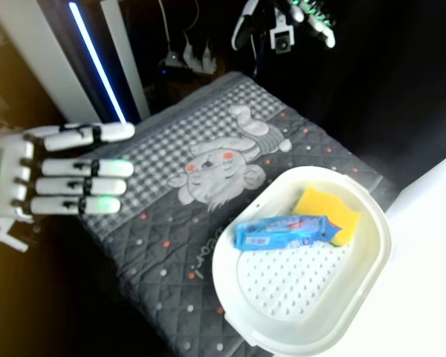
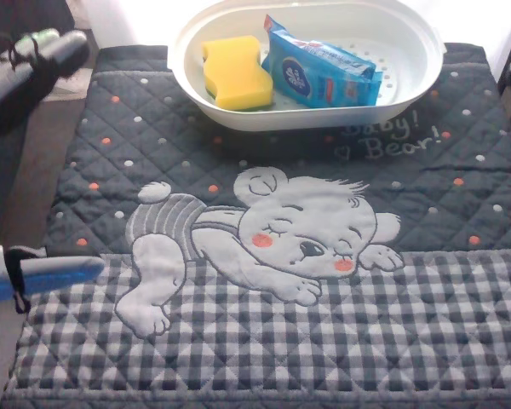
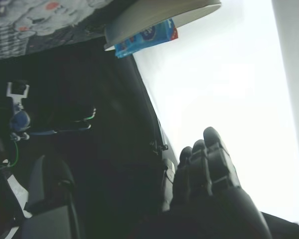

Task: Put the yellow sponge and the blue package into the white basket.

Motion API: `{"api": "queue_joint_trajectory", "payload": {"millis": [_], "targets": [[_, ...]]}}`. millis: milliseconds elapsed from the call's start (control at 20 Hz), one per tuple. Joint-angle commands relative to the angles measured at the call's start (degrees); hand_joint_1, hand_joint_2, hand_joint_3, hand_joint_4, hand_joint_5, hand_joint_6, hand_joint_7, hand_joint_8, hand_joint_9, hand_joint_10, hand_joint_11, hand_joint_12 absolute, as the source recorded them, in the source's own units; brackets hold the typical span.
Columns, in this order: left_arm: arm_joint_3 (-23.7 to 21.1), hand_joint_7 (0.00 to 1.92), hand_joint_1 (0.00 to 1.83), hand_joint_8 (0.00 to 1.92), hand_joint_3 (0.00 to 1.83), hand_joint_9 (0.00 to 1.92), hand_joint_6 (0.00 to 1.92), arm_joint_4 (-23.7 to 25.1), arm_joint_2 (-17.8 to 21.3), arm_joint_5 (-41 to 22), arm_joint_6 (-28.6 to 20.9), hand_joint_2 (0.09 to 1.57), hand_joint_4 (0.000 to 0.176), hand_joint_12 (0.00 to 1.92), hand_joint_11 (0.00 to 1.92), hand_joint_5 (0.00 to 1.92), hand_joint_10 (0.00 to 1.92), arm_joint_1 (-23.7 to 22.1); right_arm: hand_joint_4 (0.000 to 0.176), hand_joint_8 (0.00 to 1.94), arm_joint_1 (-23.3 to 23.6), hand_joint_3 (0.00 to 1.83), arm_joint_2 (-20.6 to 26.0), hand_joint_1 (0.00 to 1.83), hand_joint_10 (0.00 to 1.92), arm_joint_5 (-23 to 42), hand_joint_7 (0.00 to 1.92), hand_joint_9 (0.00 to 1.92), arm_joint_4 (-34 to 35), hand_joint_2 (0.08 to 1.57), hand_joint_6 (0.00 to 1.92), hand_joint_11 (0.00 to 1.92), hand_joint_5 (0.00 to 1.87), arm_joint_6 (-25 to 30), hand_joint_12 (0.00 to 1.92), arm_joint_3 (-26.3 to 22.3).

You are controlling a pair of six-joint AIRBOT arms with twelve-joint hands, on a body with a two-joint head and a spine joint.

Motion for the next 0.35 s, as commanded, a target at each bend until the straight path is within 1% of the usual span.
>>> {"api": "queue_joint_trajectory", "payload": {"millis": [0,50,100,150,200,250,300], "targets": [[-0.10,0.00,0.75,0.00,0.00,0.00,0.00,-0.31,0.00,-7.30,-0.46,0.83,0.160,0.11,0.00,0.00,0.00,-0.25,0.176,0.00,0.09,0.00,0.43,0.62,0.00,7.26,0.03,0.00,1.70,0.80,0.00,0.00,0.03,0.24,0.00,-0.02],[-0.14,0.00,0.72,0.00,0.00,0.00,0.00,-0.45,-0.04,-7.48,-0.46,0.83,0.145,0.15,0.00,0.00,0.00,-0.15,0.176,0.01,-0.06,0.00,0.41,0.60,0.00,7.07,0.04,0.00,1.75,0.81,0.01,0.00,0.04,0.26,0.00,-0.06],[-0.17,0.00,0.71,0.00,0.00,0.00,0.00,-0.58,-0.08,-7.87,-0.46,0.85,0.141,0.11,0.00,0.00,0.00,0.05,0.176,0.00,-0.11,0.00,0.38,0.59,0.00,6.84,0.03,0.00,1.74,0.81,0.01,0.00,0.04,0.26,0.00,-0.10],[-0.23,0.00,0.70,0.00,0.01,0.00,0.00,-0.68,-0.16,-8.30,-0.47,0.87,0.137,0.10,0.00,0.00,0.00,0.21,0.176,0.00,-0.13,0.01,0.35,0.58,0.00,6.80,0.02,0.00,1.73,0.82,0.01,0.00,0.05,0.28,0.00,-0.15],[-0.27,0.00,0.66,0.00,0.00,0.00,0.00,-0.74,-0.19,-8.52,-0.47,0.88,0.148,0.15,0.00,0.00,0.00,0.28,0.176,0.00,-0.14,0.01,0.34,0.59,0.00,6.81,0.03,0.00,1.70,0.84,0.01,0.00,0.07,0.32,0.00,-0.22],[-0.29,0.00,0.67,0.00,0.00,0.00,0.00,-0.79,-0.26,-8.87,-0.64,0.90,0.140,0.06,0.00,0.00,0.00,0.52,0.176,0.00,-0.15,0.01,0.35,0.58,0.00,6.84,0.06,0.00,1.36,0.85,0.01,0.00,0.08,0.38,0.00,-0.42],[-0.30,0.00,0.50,0.00,0.01,0.00,0.00,-0.92,-0.32,-9.27,-0.87,0.99,0.088,0.37,0.00,0.00,0.00,0.80,0.176,0.00,-0.15,0.01,0.40,0.63,0.00,6.85,0.07,0.00,0.99,0.93,0.00,0.00,0.06,0.44,0.00,-0.48]]}}
